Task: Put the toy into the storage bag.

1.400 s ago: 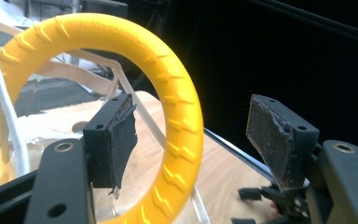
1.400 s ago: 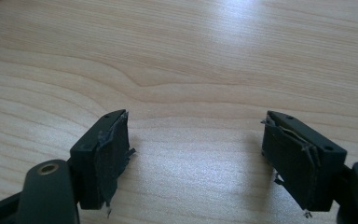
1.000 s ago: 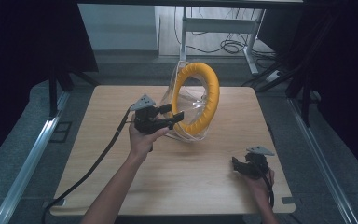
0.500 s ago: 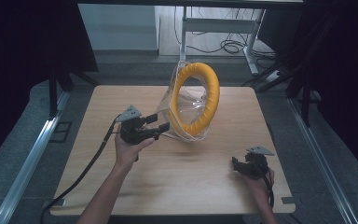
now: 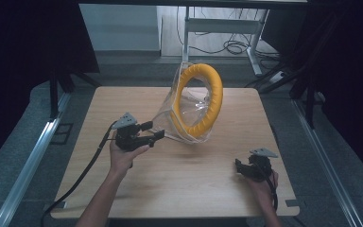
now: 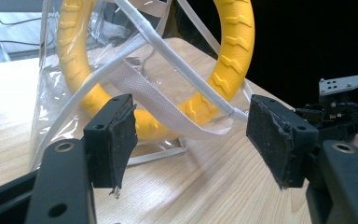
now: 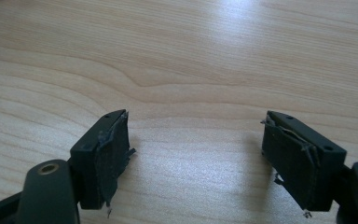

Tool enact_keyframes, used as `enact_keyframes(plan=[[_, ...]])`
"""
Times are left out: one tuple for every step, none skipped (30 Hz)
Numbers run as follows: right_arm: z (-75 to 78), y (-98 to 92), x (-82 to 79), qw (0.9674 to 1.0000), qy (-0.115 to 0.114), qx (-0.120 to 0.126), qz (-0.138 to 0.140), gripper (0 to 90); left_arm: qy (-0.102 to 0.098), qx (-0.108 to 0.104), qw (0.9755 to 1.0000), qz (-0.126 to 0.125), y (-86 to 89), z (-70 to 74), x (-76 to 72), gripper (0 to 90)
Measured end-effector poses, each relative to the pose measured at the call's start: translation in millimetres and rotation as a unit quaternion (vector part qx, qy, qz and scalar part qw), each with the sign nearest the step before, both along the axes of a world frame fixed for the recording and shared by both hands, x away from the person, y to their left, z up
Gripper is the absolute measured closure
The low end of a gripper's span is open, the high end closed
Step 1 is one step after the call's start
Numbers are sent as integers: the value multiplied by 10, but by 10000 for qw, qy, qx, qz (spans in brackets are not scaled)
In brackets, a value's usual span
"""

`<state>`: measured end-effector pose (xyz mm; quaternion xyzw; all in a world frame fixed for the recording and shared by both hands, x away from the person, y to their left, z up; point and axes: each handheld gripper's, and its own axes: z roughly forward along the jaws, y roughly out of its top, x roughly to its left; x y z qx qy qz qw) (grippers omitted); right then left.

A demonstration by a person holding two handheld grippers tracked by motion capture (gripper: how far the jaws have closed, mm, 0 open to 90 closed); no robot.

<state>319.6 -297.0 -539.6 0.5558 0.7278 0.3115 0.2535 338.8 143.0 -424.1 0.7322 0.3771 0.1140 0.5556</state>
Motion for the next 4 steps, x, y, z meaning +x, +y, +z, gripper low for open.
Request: enact_keyframes(plan=[[0,0,0,10000,0,0,0,235,-4,-13,10000,3,0,2,-1,330],[0,-2,1,10000,-2,-3,5,235,-13,-5,10000,12,1,3,-3,330],[0,-2,1,10000,-1,0,4,235,-32,67,10000,22,4,1,-6,329],[0,-3,1,10000,2,3,6,235,-32,67,10000,22,4,1,-6,326]])
